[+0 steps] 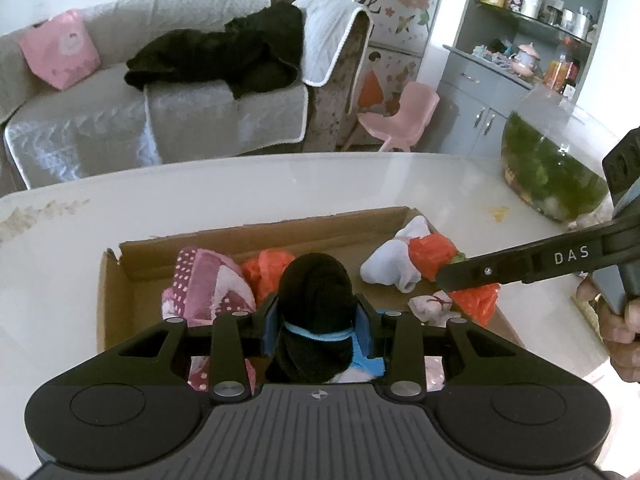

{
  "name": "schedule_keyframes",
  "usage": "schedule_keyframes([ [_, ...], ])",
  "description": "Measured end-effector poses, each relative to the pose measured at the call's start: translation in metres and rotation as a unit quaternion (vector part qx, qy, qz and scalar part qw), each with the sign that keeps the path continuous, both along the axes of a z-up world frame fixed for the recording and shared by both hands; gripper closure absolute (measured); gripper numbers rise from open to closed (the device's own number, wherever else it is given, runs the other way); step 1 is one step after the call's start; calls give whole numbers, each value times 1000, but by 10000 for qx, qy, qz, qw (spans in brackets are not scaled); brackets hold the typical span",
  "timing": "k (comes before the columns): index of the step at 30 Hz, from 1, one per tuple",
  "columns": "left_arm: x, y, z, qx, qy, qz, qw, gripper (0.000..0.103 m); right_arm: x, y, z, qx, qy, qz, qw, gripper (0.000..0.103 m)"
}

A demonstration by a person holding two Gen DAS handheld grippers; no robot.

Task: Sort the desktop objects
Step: 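Open both tools to drop the black sock and orange bag into the box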

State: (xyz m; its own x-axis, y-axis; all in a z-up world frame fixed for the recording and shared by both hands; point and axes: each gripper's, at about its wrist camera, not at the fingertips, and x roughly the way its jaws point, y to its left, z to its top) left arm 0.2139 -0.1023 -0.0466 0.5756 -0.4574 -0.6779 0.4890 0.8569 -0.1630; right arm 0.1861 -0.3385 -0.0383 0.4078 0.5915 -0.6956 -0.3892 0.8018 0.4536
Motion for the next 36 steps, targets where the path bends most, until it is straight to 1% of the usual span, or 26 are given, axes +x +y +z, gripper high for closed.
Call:
schedule_keyframes([
  [12, 8, -15, -13, 77, 9, -40, 10000, 58, 14, 10, -9, -213, 11, -40, 9998, 76],
  [15, 11, -19, -13, 100, -28, -38, 9999, 56, 14, 15, -11, -346, -39, -57, 9994, 75],
  [17, 10, -22, -13, 117, -60, -44, 9999, 47, 14, 17, -12, -432, -58, -64, 9990, 74],
  [18, 10, -22, -14, 125, -75, -35, 9999, 45, 14, 17, -12, -443, -63, -61, 9990, 74],
  [20, 11, -22, -15, 141, -91, 6, 9999, 34, 15, 17, -12, -459, -102, -96, 9988, 71],
  [22, 10, -23, -14, 149, -124, 23, 9998, 32, 14, 16, -10, -471, -153, -117, 9987, 67],
  [24, 8, -23, -12, 201, -185, 66, 9996, 25, 13, 15, -7, -518, -244, -156, 9982, 58],
  [25, 7, -22, -11, 203, -228, 94, 9995, 19, 11, 15, -6, -545, -293, -179, 9979, 56],
  [26, 5, -21, -10, 197, -271, 125, 9994, 18, 11, 15, -4, -541, -311, -194, 9979, 55],
  [31, -4, -14, -2, 240, -330, 221, 9989, 18, -1, 8, 7, -500, -433, -216, 9976, 55],
  [36, -28, -4, 11, 205, -417, 187, 9987, 16, -29, 1, 20, -357, -568, -216, 9975, 53],
])
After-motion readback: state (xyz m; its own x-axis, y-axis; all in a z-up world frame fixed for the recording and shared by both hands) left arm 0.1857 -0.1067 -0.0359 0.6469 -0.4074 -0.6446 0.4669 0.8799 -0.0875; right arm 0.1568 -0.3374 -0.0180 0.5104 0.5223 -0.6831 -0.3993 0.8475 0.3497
